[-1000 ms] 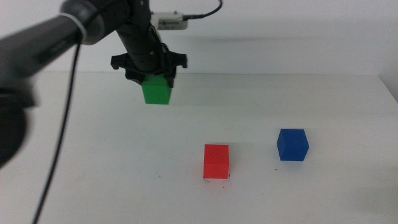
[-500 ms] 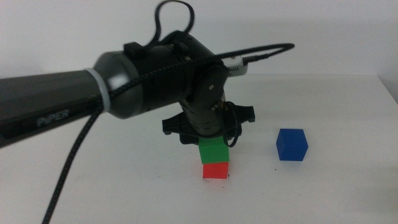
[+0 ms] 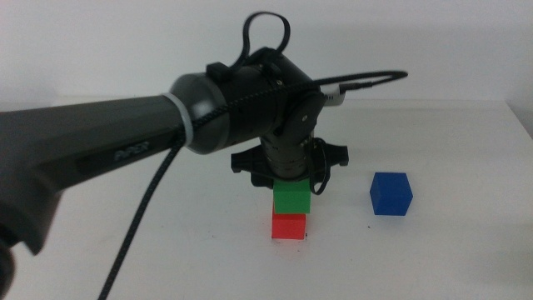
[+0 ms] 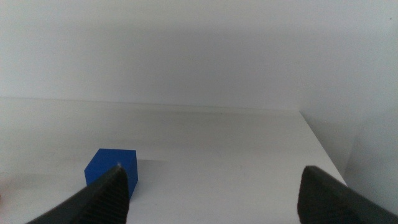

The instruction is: Stack red cubes first, then green, then blue cubes in a specific spot.

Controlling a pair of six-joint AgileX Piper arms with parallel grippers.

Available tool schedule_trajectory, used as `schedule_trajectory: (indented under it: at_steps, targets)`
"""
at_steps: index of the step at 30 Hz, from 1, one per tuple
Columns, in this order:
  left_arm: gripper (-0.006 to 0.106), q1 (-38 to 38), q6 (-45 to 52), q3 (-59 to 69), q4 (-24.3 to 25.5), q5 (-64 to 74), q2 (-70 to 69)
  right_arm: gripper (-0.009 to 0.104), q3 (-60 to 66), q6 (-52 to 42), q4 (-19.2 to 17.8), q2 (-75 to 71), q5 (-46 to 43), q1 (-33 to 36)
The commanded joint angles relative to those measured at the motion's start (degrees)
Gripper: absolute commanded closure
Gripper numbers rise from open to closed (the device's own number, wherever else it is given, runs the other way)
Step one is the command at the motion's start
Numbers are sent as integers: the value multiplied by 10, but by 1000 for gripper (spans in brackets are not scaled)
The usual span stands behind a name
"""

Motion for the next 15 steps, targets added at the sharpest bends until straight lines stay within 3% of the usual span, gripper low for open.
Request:
schedule_trajectory:
  at_steps: [1, 15]
  targets:
    - [69, 1, 1, -6, 7, 0, 6, 10, 2, -3, -2, -2, -5, -2]
    - [69, 7, 1, -6, 7, -16, 33, 10, 2, -3, -2, -2, -5, -2]
